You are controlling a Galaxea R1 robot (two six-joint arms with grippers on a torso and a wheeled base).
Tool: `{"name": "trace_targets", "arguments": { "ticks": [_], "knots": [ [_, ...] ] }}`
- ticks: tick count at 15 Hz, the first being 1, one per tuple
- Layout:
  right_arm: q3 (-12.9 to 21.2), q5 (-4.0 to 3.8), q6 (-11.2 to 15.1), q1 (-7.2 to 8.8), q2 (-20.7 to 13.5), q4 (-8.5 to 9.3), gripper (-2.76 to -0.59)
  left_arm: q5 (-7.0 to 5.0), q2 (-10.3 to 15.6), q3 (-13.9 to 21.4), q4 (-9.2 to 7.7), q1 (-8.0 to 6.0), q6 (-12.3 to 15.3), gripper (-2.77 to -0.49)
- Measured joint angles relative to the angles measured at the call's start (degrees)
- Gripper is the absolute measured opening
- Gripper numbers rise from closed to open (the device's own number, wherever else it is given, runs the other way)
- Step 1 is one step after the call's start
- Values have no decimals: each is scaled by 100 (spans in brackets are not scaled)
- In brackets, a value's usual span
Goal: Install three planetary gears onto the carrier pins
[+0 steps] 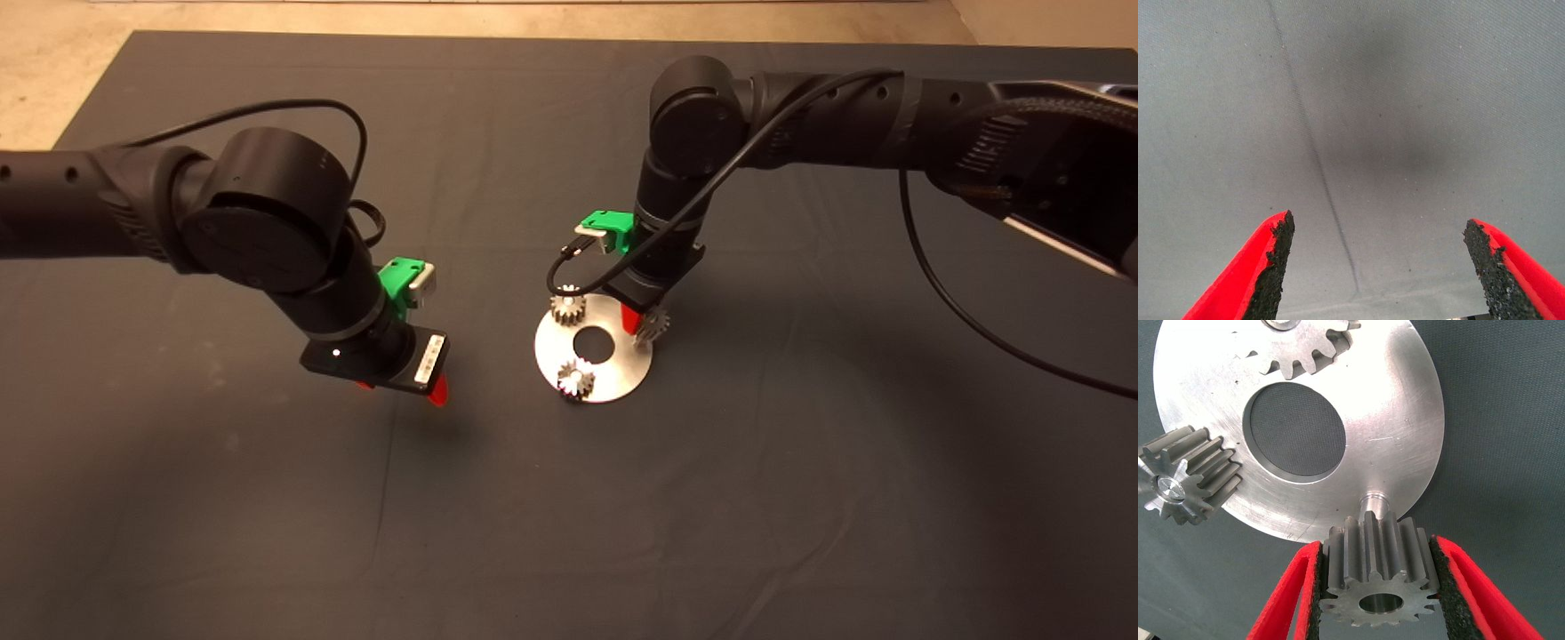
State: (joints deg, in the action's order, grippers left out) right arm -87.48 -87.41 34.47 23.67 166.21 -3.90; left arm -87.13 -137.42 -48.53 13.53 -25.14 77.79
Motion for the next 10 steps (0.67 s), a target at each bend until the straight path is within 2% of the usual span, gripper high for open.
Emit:
{"name": "trace_targets", "arguments": {
  "ticks": [10],
  "knots": [
    [0,-2,-13,-5,4,-21,-234,0,323,289,0,0,51,-148]
  ]
}}
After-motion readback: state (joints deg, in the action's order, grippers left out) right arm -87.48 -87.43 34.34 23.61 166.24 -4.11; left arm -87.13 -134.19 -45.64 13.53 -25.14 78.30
